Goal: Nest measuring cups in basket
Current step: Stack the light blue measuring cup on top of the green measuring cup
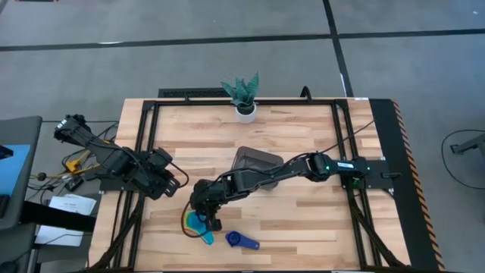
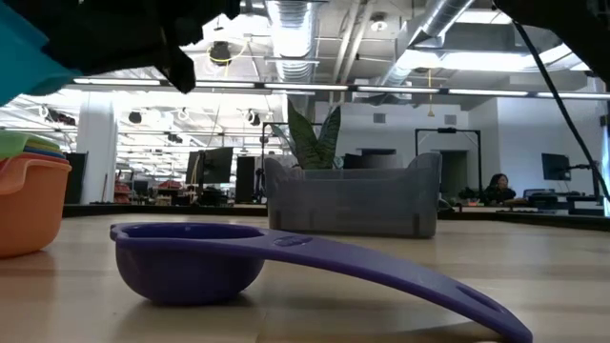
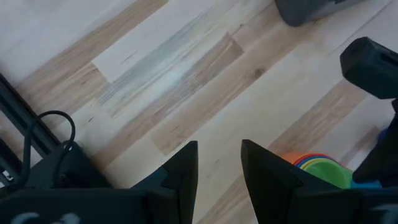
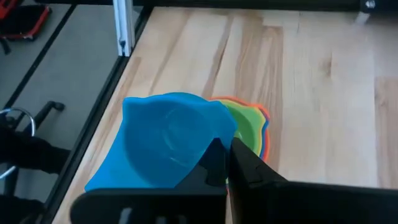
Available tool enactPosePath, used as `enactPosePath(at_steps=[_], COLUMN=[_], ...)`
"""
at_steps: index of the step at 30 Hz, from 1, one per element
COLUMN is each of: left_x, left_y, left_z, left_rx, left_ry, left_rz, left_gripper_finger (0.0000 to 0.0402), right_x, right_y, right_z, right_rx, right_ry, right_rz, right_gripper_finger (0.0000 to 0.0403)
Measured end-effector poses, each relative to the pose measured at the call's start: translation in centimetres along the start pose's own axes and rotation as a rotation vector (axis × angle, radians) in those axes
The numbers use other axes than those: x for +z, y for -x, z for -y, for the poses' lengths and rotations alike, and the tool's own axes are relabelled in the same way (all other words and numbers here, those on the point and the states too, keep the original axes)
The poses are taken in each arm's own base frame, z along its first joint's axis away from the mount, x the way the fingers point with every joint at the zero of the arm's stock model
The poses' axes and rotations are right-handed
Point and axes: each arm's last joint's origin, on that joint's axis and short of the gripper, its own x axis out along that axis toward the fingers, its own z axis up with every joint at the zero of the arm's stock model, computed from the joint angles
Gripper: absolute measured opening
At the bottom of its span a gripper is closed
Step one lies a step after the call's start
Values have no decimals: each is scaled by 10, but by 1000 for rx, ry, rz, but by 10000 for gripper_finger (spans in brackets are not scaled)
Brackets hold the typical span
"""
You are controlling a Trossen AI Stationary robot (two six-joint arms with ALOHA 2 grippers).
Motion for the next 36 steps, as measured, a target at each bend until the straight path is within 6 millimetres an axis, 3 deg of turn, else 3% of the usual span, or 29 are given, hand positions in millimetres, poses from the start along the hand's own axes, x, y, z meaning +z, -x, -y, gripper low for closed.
enactPosePath(at_steps=[7,24,30,36], left_x=[0,0,1,3], left_y=[0,0,0,-1], left_z=[0,0,0,0], left_rx=[-3,-2,0,5], left_ry=[21,42,58,68], left_rz=[5,11,26,35], left_gripper_finger=[109,109,109,109], right_x=[-7,-2,-5,-3], right_y=[-9,-3,-3,-3], right_z=[9,19,19,19], right_rx=[-9,11,41,27], right_ry=[30,58,-54,-53], right_rz=[-22,-2,-37,-7], right_gripper_finger=[12,25,28,30])
